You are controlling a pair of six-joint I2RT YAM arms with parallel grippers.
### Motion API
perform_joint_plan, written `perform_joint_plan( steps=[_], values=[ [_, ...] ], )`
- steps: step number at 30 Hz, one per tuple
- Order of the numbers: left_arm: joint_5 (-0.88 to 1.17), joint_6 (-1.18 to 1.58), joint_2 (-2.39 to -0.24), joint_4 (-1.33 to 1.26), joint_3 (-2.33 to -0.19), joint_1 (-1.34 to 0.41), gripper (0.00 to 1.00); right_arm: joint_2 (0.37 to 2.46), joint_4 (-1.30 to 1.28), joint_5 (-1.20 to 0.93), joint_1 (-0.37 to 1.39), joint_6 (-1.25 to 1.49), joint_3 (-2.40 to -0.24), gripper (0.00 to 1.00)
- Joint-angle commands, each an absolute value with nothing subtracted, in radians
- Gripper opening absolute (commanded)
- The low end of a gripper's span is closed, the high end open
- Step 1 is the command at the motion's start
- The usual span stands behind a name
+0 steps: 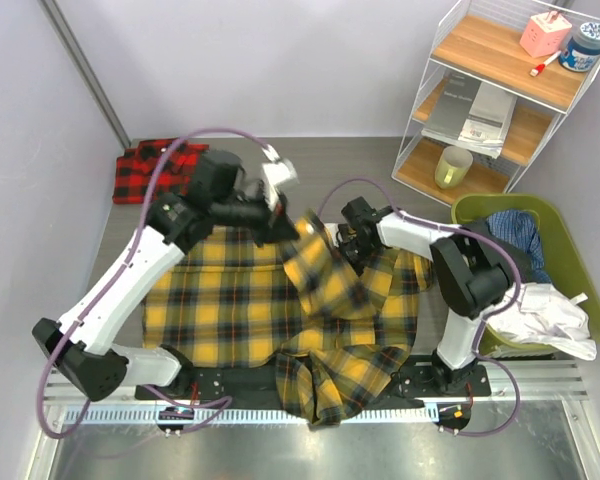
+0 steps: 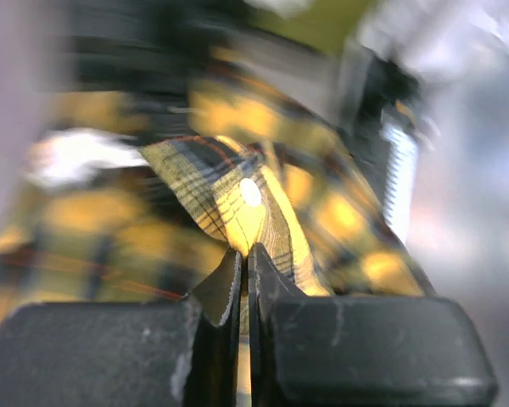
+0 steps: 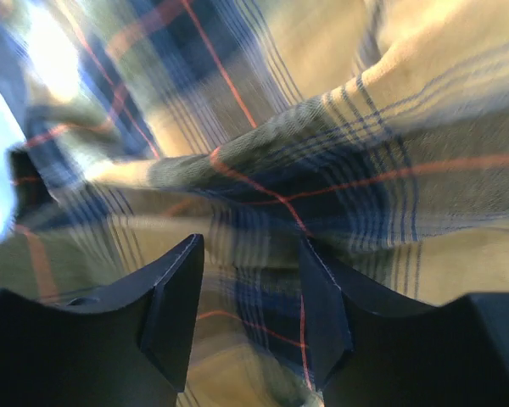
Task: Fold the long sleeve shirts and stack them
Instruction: Fold the shirt
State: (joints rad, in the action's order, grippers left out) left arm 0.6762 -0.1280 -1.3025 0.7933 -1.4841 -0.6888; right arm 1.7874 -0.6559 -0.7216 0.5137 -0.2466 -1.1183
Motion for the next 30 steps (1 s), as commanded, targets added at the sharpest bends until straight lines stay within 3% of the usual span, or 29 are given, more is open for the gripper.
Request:
perform_joint_plan(
  steps=[1, 5, 11, 19, 30],
  values=[
    [0.739, 0.055, -1.289, 0.607, -1.389, -0.449, 0.00, 1.825, -0.790, -0.707, 0.485, -0.302, -1.215, 0.55],
    [0.736, 0.000, -1.249, 0.623, -1.223, -0.321, 0.00, 1.838, -0.899, -0.689, 0.388, -0.340, -1.366, 0.65],
    [0.701, -0.086, -1.224, 0.589, -1.019, -0.114, 0.00, 1.850, -1.094, -0.647, 0.324, -0.485, -1.442, 0.69],
    [0.706, -0.209, -1.221, 0.655, -0.920, 0.055, 0.00, 1.812, -1.017, -0.462, 0.284, -0.466, -1.368, 0.66],
    [0.666, -0.264, -1.230, 0.598, -0.848, 0.176, 0.00, 1.858, -1.077, -0.449, 0.239, -0.480, -1.434, 0.60]
  ],
)
